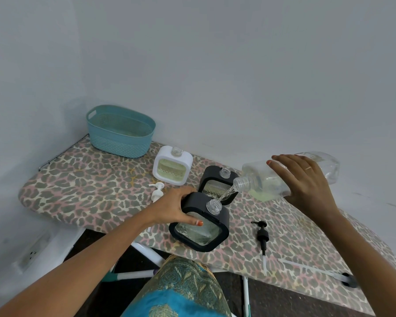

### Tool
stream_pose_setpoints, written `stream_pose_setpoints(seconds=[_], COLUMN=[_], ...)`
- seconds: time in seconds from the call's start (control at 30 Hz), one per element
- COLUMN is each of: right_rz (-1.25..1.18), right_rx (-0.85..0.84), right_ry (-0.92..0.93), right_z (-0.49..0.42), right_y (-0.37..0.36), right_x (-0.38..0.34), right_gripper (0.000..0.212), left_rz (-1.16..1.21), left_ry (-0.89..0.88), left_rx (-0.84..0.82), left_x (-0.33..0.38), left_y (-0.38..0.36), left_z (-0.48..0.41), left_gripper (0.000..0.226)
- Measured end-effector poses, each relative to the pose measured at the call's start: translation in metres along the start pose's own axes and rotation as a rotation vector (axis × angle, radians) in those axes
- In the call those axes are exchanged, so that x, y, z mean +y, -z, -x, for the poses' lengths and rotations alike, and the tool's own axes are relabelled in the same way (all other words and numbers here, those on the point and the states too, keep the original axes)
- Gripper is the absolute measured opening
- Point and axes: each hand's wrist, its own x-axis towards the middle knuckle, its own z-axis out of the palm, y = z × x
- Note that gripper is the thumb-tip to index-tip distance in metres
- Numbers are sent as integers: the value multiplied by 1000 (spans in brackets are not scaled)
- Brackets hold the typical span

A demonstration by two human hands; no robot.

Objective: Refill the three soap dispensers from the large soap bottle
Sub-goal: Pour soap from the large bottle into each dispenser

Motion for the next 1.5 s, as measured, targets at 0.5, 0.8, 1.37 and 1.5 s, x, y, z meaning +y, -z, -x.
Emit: stream_pose_setpoints(seconds=[0.5,0.8,1.37,1.5], right_rz=[-6,1,21,20], right_rx=[12,-16,31,30], right_ry=[-2,6,26,31], right_z=[1,-1,-2,-3], right_y=[-1,1,1,3], right_x=[2,2,5,5], right_gripper=[82,85,76,78], left_rz=[-17,8,36,27], left_ry=[27,17,-6,-3], left_rx=[6,2,-4,-7], left_x=[-5,0,6,4], left_y=[-1,-2,-2,-2], left_z=[0,1,2,1], left_gripper=[73,72,58,53])
